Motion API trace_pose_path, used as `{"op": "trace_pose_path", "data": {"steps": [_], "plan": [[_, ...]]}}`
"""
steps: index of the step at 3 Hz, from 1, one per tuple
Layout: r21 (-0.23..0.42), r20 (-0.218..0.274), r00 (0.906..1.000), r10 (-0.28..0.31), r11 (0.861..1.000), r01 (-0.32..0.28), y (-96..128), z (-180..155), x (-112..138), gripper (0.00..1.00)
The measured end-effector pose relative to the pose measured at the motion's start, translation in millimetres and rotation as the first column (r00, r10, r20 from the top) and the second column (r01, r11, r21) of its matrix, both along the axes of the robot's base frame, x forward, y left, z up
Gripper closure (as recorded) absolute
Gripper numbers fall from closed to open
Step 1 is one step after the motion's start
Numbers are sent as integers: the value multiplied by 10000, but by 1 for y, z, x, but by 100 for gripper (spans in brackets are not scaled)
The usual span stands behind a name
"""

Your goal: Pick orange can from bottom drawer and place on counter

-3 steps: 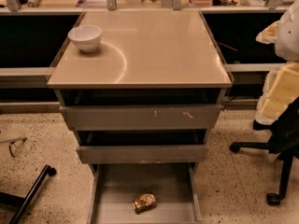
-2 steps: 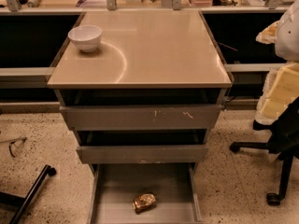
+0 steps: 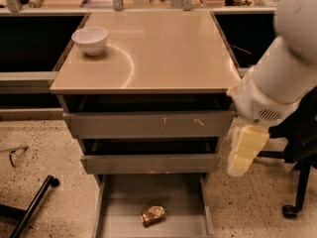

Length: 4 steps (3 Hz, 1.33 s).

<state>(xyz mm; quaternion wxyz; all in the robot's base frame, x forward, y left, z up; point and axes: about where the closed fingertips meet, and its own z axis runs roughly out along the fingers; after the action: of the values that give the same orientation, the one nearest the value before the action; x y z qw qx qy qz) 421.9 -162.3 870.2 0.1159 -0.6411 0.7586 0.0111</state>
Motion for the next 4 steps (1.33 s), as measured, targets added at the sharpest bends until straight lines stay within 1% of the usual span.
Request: {"op": "trace_pose_path", "data": {"steps": [1, 2, 3, 4], "plan": [[556, -766, 9971, 47, 9985, -4, 22, -95, -8, 0], [549, -947, 9955, 69, 9985, -17, 24, -127, -17, 0], [549, -947, 9955, 69, 9985, -17, 24, -128, -17, 0], [733, -995, 9945, 316, 9970, -244, 33, -161, -14, 0]]}}
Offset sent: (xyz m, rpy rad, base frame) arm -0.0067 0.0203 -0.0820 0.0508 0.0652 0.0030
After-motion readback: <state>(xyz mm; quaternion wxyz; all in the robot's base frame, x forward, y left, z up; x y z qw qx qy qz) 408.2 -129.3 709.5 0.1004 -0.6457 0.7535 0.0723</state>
